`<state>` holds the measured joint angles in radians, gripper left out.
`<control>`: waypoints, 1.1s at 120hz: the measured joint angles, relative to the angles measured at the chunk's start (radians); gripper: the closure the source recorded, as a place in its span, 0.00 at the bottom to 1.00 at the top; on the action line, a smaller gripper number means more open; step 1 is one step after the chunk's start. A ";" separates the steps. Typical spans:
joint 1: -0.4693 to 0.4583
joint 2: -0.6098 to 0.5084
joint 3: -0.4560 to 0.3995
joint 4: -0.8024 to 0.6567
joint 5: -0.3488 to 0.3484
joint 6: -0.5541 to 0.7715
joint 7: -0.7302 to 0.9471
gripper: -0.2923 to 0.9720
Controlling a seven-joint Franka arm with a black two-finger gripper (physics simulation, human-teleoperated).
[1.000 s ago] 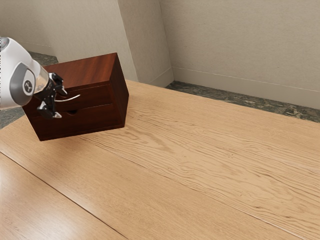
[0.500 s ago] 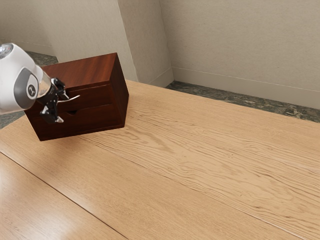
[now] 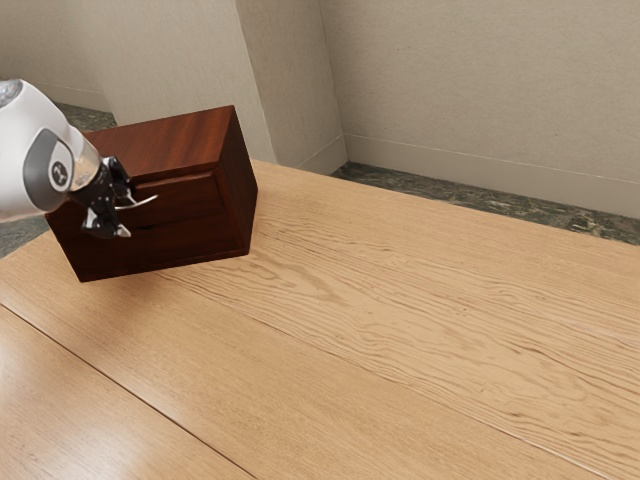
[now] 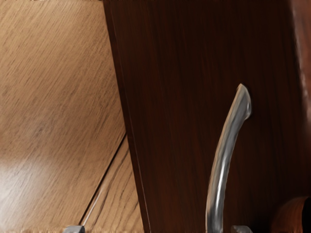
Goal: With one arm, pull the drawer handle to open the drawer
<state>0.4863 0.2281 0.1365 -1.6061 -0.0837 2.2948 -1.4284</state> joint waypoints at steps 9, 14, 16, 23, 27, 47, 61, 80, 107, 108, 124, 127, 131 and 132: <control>-0.001 -0.019 0.000 0.003 -0.002 -0.032 0.000 0.66; -0.001 -0.027 0.000 0.003 -0.005 -0.048 -0.001 0.70; -0.001 -0.030 0.000 0.003 -0.006 -0.055 -0.001 0.71; -0.002 -0.040 -0.001 0.002 -0.009 -0.078 -0.001 0.75; -0.002 -0.045 -0.002 0.002 -0.009 -0.090 0.000 0.77; -0.002 -0.063 -0.003 -0.014 -0.008 -0.133 0.000 0.82; -0.001 -0.089 -0.004 -0.031 -0.008 -0.161 0.000 0.84; 0.000 -0.132 -0.005 -0.080 -0.008 -0.189 -0.001 0.85; -0.006 -0.195 -0.005 -0.144 -0.009 -0.206 -0.003 0.85; -0.007 -0.197 -0.004 -0.146 -0.009 -0.207 -0.003 0.85; -0.011 -0.234 -0.001 -0.186 -0.009 -0.214 -0.004 0.85; -0.003 -0.242 -0.010 -0.196 -0.009 -0.215 -0.004 0.85; 0.000 -0.252 -0.014 -0.208 -0.009 -0.216 -0.004 0.85; 0.002 -0.254 -0.016 -0.210 -0.009 -0.217 -0.004 0.85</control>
<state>0.4878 -0.0257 0.1209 -1.8159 -0.0922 2.0782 -1.4328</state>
